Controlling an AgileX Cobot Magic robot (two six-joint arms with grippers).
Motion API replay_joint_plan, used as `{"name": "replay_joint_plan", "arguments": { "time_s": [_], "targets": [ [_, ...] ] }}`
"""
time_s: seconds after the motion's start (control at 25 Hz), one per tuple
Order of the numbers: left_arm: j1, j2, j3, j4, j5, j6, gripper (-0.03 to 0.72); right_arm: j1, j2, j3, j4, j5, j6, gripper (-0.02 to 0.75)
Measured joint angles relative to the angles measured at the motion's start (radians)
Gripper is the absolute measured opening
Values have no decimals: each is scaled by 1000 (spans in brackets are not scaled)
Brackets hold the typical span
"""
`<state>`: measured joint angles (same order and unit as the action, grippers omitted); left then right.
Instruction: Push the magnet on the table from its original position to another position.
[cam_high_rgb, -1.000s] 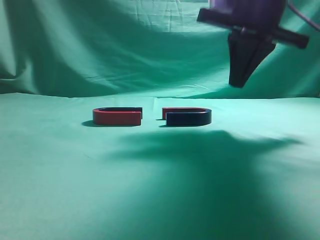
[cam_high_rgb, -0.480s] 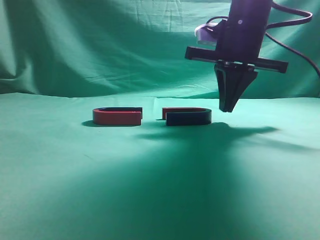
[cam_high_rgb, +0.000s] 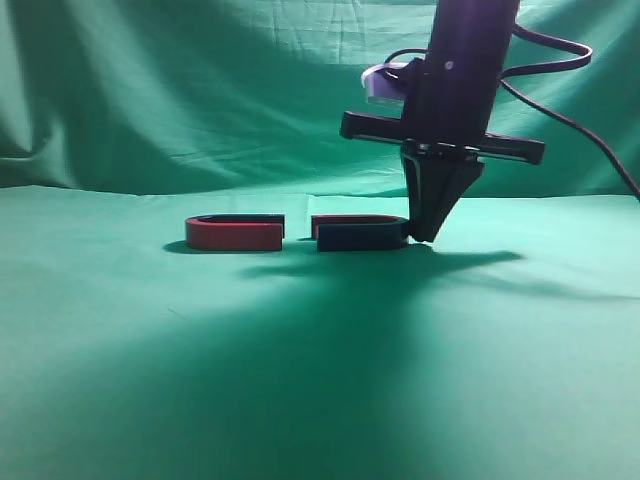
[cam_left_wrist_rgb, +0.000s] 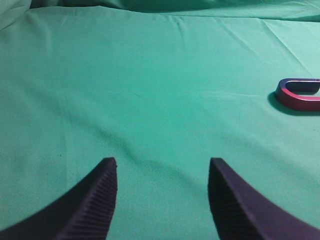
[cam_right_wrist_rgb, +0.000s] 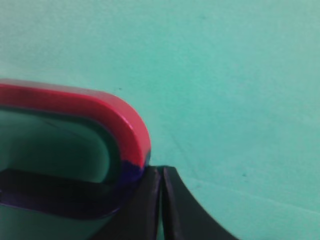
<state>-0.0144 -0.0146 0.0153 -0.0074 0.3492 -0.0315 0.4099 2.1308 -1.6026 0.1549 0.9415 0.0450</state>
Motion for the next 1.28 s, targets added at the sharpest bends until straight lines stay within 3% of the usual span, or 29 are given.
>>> {"name": "replay_joint_plan", "arguments": {
  "time_s": [0.52, 0.76, 0.88, 1.28],
  "targets": [
    [0, 0, 0, 0, 0, 0, 372, 49, 1, -66, -6, 3, 19, 0],
    [0, 0, 0, 0, 0, 0, 372, 50, 1, -245, -48, 233, 51, 0],
    [0, 0, 0, 0, 0, 0, 372, 50, -12, -320, -93, 276, 91, 0],
    [0, 0, 0, 0, 0, 0, 372, 51, -332, -273, -114, 303, 119, 0]
  ]
}}
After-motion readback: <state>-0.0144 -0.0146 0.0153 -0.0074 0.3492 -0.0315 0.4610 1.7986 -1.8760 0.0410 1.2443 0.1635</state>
